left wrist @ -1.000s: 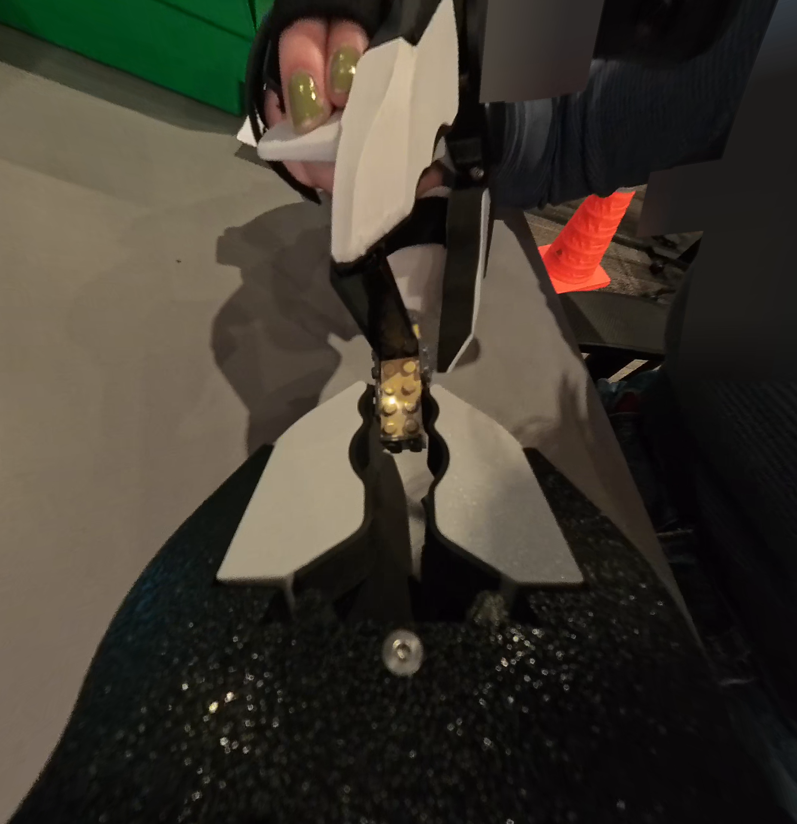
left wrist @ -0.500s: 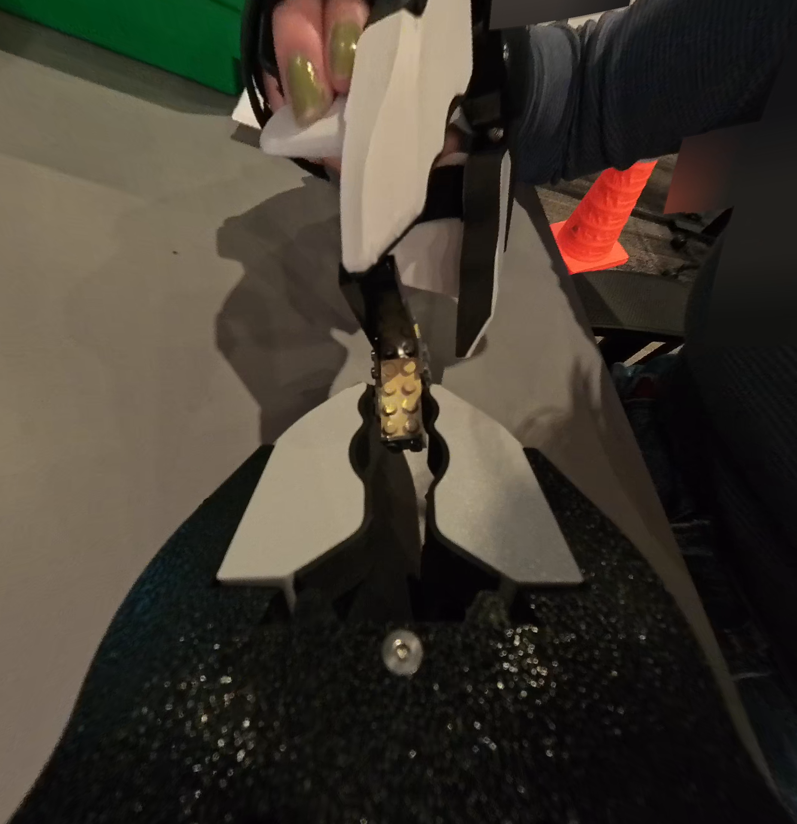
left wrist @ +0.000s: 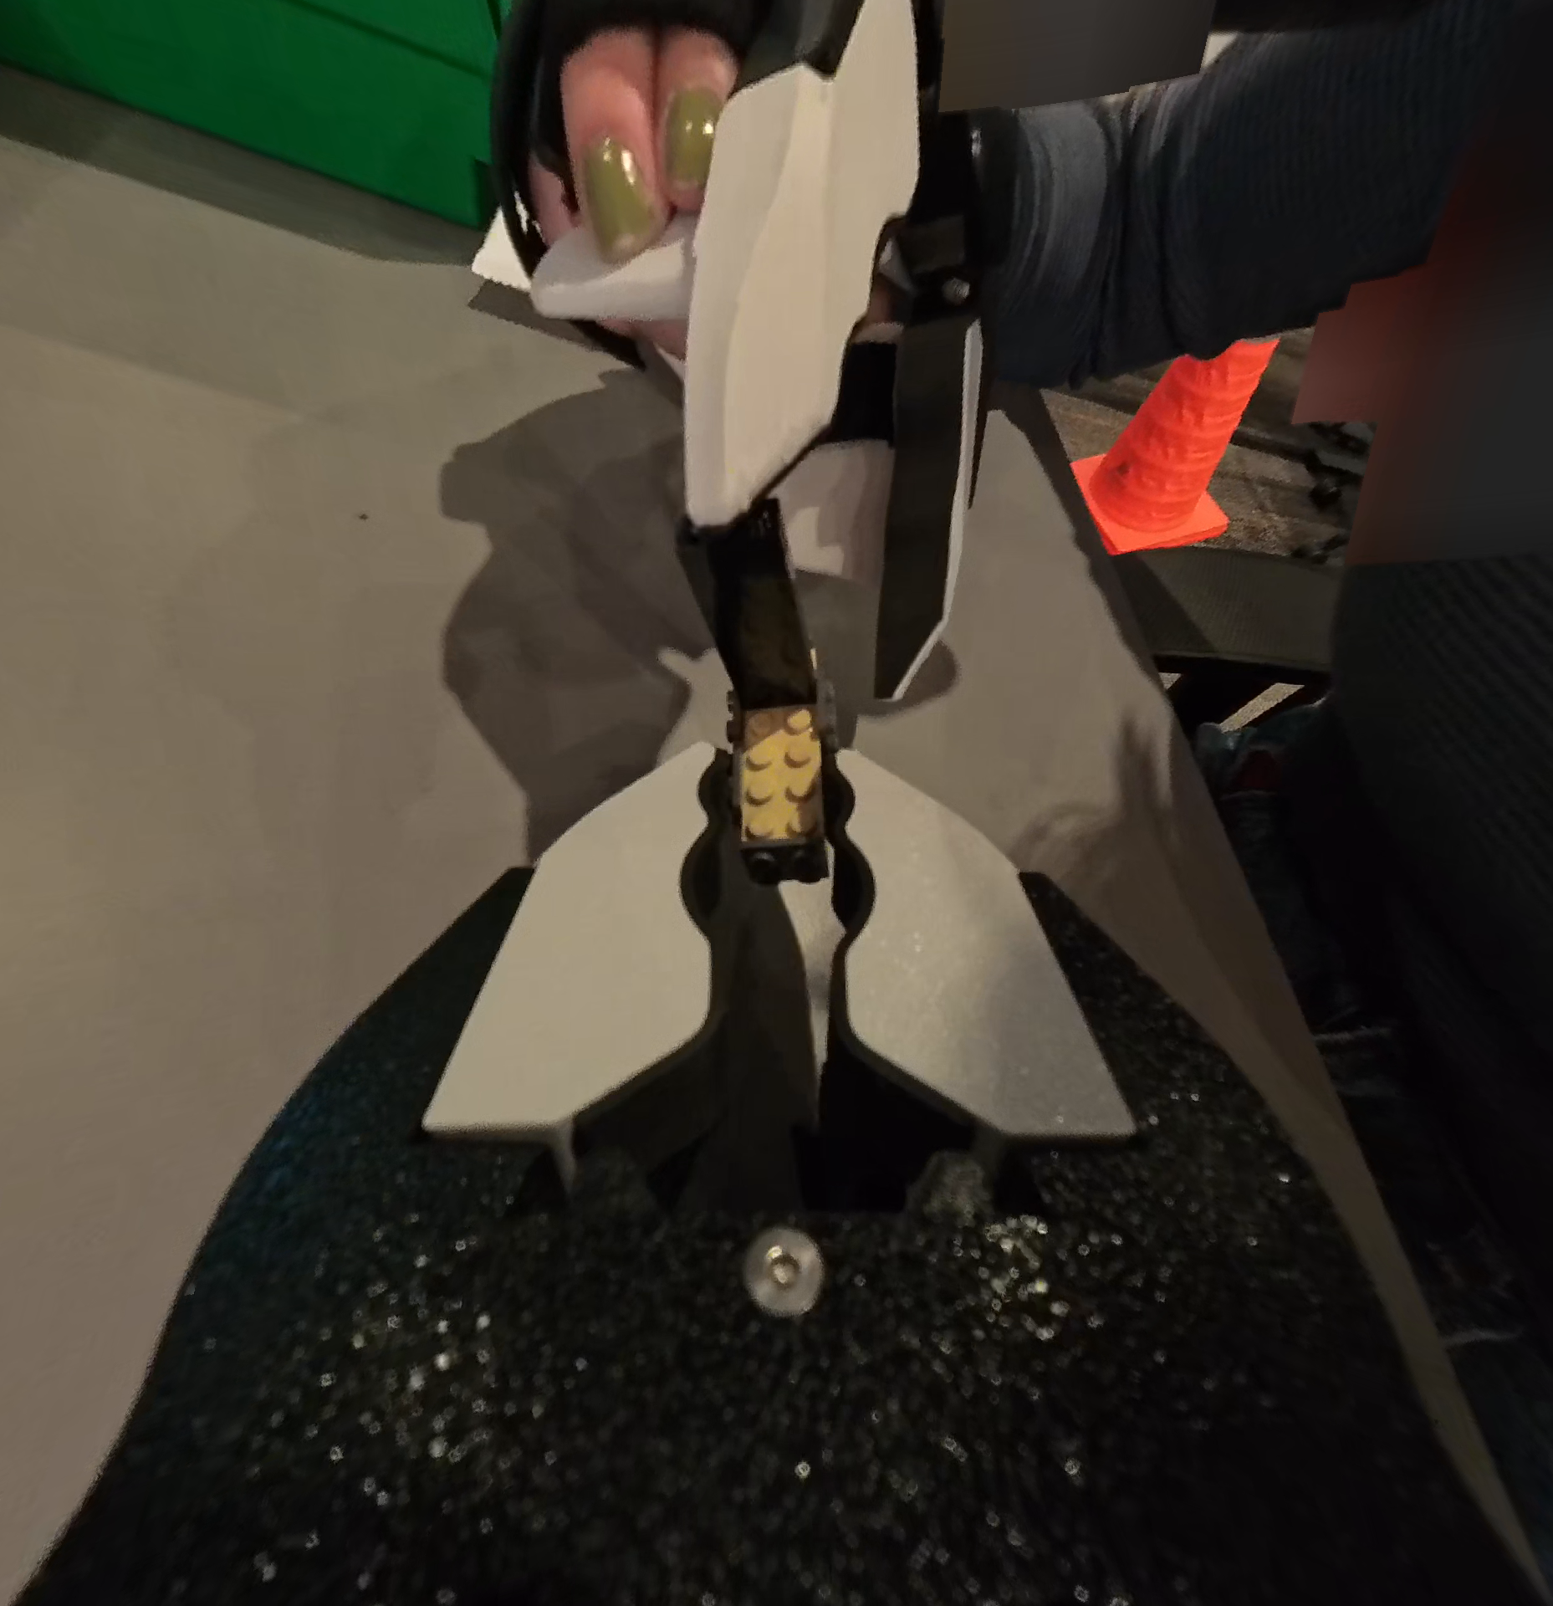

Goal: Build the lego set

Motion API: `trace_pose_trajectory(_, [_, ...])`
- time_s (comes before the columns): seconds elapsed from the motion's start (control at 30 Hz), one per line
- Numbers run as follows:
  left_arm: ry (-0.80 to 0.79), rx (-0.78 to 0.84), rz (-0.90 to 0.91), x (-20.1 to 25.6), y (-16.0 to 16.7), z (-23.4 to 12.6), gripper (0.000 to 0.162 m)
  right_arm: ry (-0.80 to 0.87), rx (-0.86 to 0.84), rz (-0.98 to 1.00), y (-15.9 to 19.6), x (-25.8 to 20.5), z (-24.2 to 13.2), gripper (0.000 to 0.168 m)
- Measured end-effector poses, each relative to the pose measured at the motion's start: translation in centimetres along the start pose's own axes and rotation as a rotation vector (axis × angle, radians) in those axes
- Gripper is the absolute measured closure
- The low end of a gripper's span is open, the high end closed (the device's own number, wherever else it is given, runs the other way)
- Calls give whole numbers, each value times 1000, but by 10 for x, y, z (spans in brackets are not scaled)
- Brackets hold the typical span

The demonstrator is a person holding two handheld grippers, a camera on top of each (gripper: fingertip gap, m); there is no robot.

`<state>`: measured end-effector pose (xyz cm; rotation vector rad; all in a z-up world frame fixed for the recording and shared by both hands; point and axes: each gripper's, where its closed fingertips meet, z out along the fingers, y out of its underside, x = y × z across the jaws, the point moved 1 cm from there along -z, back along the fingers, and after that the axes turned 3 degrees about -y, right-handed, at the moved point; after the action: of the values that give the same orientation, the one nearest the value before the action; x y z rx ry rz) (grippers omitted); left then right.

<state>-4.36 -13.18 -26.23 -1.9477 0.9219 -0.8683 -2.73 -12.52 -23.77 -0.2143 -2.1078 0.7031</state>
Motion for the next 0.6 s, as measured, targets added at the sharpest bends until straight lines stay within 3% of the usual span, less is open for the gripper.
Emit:
trace_pose_trajectory(0.27, [-90, -158, 64, -8, 20, 7, 141, -65, -66, -29, 12, -15, 9, 97])
trace_pose_trajectory(0.6, [-146, -226, 72, -12, 27, 9, 141, -61, -111, -80, 13, -17, 6, 100])
